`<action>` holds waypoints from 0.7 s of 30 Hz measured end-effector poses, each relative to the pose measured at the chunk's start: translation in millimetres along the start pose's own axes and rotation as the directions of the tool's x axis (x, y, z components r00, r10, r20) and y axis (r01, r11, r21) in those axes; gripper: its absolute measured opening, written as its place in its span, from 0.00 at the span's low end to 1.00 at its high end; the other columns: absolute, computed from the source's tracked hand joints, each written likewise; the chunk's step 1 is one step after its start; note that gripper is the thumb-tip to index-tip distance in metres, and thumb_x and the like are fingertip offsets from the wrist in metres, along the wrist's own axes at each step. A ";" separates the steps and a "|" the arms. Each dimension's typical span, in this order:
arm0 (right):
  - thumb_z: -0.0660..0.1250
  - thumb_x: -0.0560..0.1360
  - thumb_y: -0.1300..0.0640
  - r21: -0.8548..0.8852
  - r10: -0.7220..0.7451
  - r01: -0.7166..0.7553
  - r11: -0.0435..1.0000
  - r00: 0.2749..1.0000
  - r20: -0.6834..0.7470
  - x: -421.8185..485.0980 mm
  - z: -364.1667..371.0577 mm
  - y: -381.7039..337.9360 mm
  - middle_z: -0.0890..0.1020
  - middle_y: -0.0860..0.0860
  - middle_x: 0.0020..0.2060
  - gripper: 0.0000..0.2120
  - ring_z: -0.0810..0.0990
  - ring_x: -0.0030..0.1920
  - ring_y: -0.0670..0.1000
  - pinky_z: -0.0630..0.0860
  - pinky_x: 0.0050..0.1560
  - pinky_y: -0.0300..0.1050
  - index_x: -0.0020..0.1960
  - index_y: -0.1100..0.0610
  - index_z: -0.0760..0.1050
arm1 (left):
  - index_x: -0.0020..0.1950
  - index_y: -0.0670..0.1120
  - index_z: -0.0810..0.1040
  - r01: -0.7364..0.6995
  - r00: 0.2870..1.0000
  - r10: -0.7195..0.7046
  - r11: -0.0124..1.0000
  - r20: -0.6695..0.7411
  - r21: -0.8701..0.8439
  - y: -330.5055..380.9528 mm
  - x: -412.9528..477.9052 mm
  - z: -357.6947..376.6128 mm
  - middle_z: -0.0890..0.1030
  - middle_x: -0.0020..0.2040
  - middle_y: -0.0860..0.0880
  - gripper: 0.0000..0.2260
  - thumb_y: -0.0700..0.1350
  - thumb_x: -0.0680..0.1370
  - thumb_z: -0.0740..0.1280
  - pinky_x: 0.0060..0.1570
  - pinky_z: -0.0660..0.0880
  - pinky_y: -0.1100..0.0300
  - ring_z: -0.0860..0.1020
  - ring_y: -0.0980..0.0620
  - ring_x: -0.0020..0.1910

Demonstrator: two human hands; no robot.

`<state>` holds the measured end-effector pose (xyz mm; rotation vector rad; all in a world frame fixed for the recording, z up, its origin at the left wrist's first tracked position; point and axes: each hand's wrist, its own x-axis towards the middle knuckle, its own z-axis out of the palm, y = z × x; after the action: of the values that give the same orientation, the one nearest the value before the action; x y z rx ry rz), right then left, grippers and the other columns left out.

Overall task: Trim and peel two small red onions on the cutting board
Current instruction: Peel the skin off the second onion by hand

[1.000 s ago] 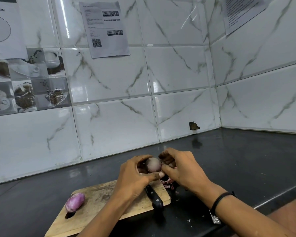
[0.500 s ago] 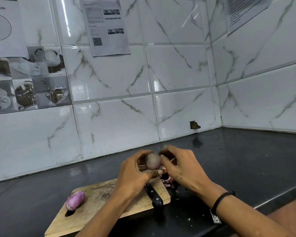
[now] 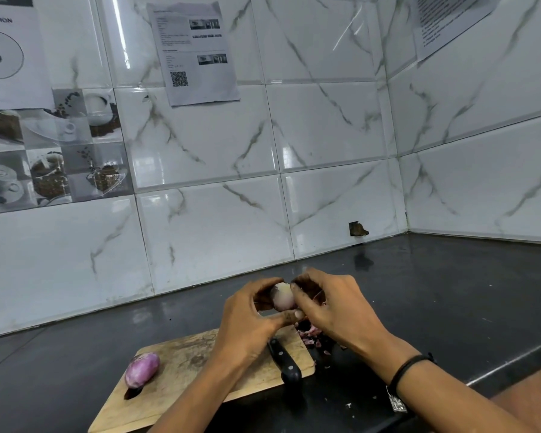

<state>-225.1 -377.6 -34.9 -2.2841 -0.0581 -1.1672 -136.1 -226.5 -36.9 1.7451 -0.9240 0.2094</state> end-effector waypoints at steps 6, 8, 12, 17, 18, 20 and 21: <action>0.67 0.80 0.60 -0.028 0.039 -0.038 0.999 0.998 0.048 1.7 0.1 6.5 0.85 0.51 0.51 0.14 0.82 0.49 0.43 0.73 0.45 0.24 0.65 0.57 0.77 | 0.59 0.55 0.83 0.013 1.000 -0.013 1.000 -0.003 -0.011 -5.4 3.6 0.9 0.86 0.51 0.58 0.29 0.55 0.59 0.84 0.58 0.79 0.59 0.83 0.61 0.53; 0.67 0.80 0.60 -0.026 0.035 -0.034 0.999 0.999 0.027 1.3 0.1 6.5 0.85 0.50 0.51 0.13 0.80 0.47 0.41 0.72 0.44 0.23 0.64 0.57 0.77 | 0.59 0.56 0.83 0.012 1.000 -0.012 1.000 -0.010 -0.007 -5.6 3.9 1.3 0.86 0.52 0.58 0.28 0.54 0.60 0.84 0.59 0.79 0.59 0.83 0.62 0.53; 0.66 0.80 0.59 -0.001 0.008 -0.008 1.000 1.000 0.000 -0.2 0.4 3.7 0.85 0.48 0.49 0.10 0.82 0.48 0.42 0.76 0.48 0.27 0.61 0.57 0.79 | 0.59 0.59 0.81 0.008 1.000 -0.007 1.000 -0.029 0.022 -2.7 2.9 0.4 0.85 0.53 0.60 0.28 0.53 0.60 0.84 0.55 0.78 0.66 0.81 0.66 0.52; 0.66 0.80 0.54 0.052 0.017 -0.015 0.999 1.000 -0.020 -1.8 -1.9 -0.8 0.85 0.45 0.43 0.08 0.82 0.45 0.40 0.79 0.47 0.34 0.53 0.55 0.82 | 0.59 0.60 0.80 -0.023 0.998 0.026 0.998 -0.050 0.061 2.0 0.5 -0.2 0.83 0.52 0.61 0.28 0.50 0.61 0.84 0.44 0.72 0.78 0.78 0.73 0.50; 0.67 0.80 0.53 0.058 0.017 -0.016 0.998 1.000 -0.014 -1.8 -2.4 -1.7 0.85 0.44 0.43 0.08 0.82 0.45 0.40 0.79 0.47 0.35 0.53 0.54 0.82 | 0.58 0.60 0.80 -0.029 0.998 0.033 0.997 -0.055 0.066 3.1 0.1 -0.2 0.83 0.52 0.61 0.28 0.49 0.62 0.84 0.44 0.72 0.79 0.78 0.73 0.50; 0.69 0.79 0.52 0.044 0.014 -0.013 0.999 1.000 -0.022 -1.2 -2.9 -2.5 0.85 0.44 0.42 0.08 0.82 0.44 0.40 0.79 0.47 0.35 0.51 0.54 0.84 | 0.58 0.60 0.80 -0.042 0.997 0.048 0.995 -0.062 0.089 4.1 -0.5 0.0 0.83 0.51 0.61 0.28 0.48 0.61 0.84 0.45 0.74 0.76 0.79 0.71 0.50; 0.70 0.78 0.52 0.031 0.017 -0.016 0.999 0.999 -0.032 -0.8 -2.4 -2.0 0.86 0.44 0.42 0.07 0.82 0.44 0.39 0.79 0.46 0.34 0.51 0.54 0.85 | 0.58 0.59 0.80 -0.051 0.996 0.058 0.993 -0.062 0.106 4.3 -1.2 -0.1 0.83 0.51 0.61 0.28 0.48 0.61 0.85 0.47 0.75 0.74 0.79 0.69 0.50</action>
<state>-227.9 -377.0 -33.5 -2.2347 -0.0440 -1.1860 -139.7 -226.3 -34.4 1.7994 -0.9283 0.3542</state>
